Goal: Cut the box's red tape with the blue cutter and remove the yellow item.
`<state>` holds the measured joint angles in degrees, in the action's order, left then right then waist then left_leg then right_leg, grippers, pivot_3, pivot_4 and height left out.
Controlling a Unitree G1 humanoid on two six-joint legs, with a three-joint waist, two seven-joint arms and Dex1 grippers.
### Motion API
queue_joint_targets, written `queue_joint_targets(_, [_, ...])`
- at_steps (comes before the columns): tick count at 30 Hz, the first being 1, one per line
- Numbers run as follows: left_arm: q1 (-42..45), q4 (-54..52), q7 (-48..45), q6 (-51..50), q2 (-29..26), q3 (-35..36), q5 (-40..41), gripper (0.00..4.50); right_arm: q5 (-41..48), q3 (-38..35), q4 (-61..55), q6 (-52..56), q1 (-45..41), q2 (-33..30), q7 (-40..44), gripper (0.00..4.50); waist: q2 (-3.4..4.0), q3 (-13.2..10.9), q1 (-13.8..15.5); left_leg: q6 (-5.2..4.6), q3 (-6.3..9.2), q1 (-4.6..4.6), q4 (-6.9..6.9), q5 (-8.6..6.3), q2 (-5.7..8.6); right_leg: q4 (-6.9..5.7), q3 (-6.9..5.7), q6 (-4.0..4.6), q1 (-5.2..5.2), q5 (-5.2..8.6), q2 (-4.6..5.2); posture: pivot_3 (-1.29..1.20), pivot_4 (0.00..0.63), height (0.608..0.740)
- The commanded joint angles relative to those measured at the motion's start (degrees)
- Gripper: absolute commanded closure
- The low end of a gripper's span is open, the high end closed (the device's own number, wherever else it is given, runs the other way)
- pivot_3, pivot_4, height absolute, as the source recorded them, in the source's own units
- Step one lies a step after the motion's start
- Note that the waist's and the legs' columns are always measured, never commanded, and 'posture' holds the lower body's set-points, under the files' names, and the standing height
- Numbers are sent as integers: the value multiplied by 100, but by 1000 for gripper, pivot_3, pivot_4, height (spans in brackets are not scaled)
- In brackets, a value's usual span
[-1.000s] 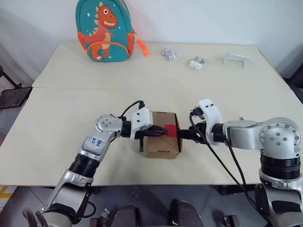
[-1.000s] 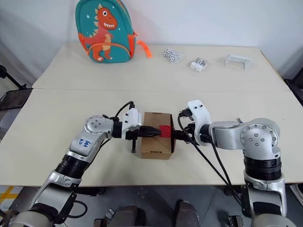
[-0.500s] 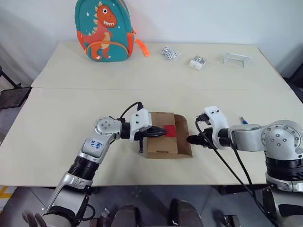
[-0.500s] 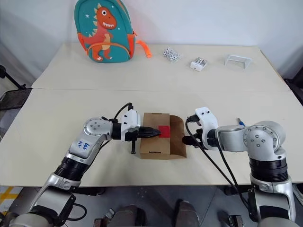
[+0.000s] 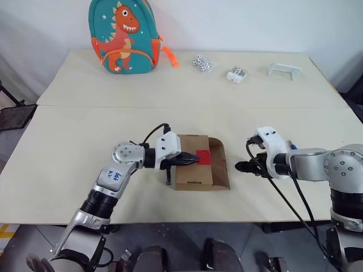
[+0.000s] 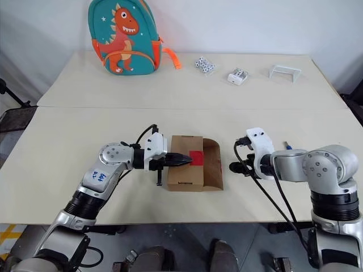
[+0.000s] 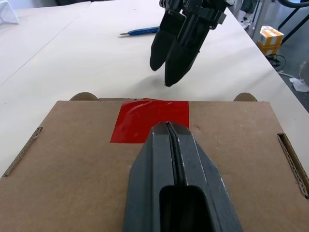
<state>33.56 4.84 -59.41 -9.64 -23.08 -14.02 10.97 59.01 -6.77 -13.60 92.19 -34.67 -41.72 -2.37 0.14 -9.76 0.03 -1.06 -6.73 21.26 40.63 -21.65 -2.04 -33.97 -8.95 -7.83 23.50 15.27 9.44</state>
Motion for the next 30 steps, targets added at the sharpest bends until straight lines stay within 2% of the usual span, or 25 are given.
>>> queue_joint_targets(1, [-193,132,-28,-204,-59,-230,-184,4500,-296,57,-339,-46,55,-114,310,1272,0,0,0,0,0,0,-1,0,0,0,0,0,0,0,0,0,150,740])
queue_joint_targets(7, [-215,62,-32,-258,-91,-225,-179,4500,-671,10,-453,-126,111,36,667,1272,0,0,1,0,0,0,-1,0,1,2,-1,0,0,0,0,0,150,740])
queue_joint_targets(10, [-192,43,-34,-276,-114,-200,-167,4500,-535,-597,-182,-66,-152,291,922,1272,0,0,-5,0,-2,-1,-5,0,1,3,-1,0,0,0,0,0,150,740])
queue_joint_targets(12, [-181,38,-32,-270,-123,-183,-163,4500,-157,-990,237,30,-233,334,1020,1272,0,0,-1,0,-3,-1,-4,0,1,3,0,0,0,0,0,0,150,740])
queue_joint_targets(15, [-171,45,-40,-252,-136,-168,-161,4500,806,-1146,1054,31,-179,241,955,1272,-1,1,8,0,3,-1,-6,0,2,3,-4,0,-3,0,0,0,150,740])
queue_joint_targets(20, [-138,55,-61,-255,-151,-161,-162,4500,1712,-1278,1996,31,-125,479,435,1272,-1,1,-9,0,-2,-6,-23,1,2,5,-8,0,-1,0,0,0,150,740])
queue_joint_targets(25, [-114,5,-70,-306,-171,-157,-149,4500,1953,-1364,2646,31,-121,745,113,1272,-1,1,-7,-1,-6,-6,-22,2,3,7,-6,-1,-1,0,0,0,150,740])
queue_joint_targets(30, [-133,-76,-65,-380,-214,-133,-134,4500,2065,-1108,2908,31,-7,741,258,1272,0,1,-15,0,-5,-9,-23,2,2,6,-7,-1,-2,0,-1,0,150,740])
